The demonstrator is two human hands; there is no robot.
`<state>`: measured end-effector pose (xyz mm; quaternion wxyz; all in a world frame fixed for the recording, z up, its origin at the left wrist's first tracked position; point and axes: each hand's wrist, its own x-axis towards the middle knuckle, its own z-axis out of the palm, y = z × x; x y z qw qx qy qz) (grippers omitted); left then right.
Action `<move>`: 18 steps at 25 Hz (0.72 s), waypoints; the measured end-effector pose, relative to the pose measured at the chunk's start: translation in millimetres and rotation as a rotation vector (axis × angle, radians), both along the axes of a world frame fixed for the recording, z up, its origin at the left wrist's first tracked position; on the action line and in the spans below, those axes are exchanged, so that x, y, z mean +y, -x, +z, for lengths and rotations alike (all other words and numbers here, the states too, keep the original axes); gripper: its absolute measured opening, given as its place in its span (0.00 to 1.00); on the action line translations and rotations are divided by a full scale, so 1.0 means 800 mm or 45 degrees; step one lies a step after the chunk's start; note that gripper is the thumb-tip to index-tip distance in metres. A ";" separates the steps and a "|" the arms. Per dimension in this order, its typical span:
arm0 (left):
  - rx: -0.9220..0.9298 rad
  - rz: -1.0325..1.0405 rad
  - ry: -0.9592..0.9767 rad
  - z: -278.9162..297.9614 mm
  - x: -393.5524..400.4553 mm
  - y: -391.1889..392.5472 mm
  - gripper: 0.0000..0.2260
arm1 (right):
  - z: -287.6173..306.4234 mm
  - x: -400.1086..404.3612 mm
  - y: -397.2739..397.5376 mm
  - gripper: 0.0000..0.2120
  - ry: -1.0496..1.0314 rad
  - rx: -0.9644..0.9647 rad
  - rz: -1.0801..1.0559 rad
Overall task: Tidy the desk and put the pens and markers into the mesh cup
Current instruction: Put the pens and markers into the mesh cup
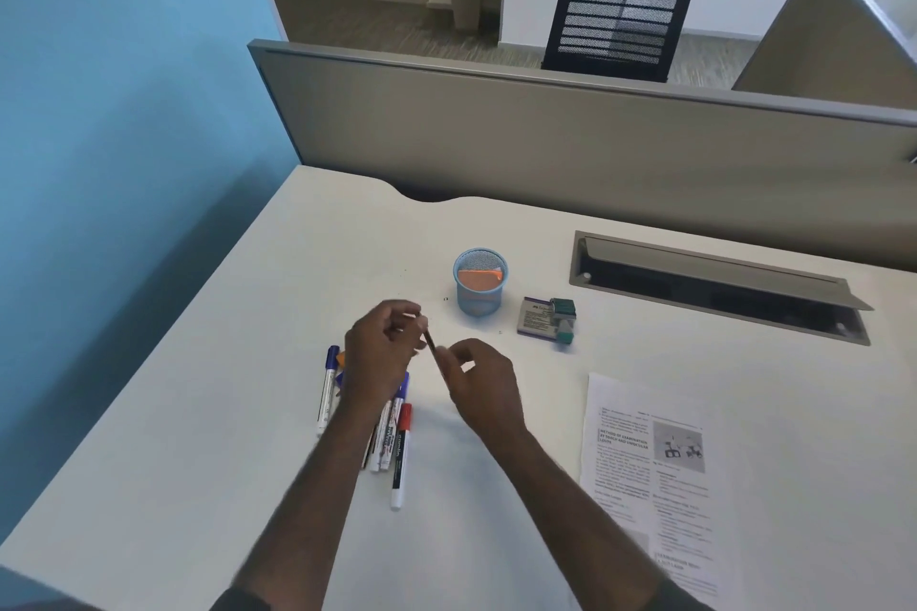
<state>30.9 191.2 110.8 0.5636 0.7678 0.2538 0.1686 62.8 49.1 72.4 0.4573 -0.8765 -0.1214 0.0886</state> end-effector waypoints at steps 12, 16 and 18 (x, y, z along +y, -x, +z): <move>-0.323 0.171 -0.330 0.054 0.003 -0.082 0.03 | -0.073 0.041 0.094 0.24 0.357 0.299 0.140; -0.244 0.113 -0.463 0.041 0.005 -0.102 0.04 | -0.078 0.060 0.094 0.17 0.441 0.283 0.140; -0.186 0.087 -0.517 0.033 0.006 -0.108 0.04 | -0.081 0.060 0.095 0.13 0.459 0.255 0.169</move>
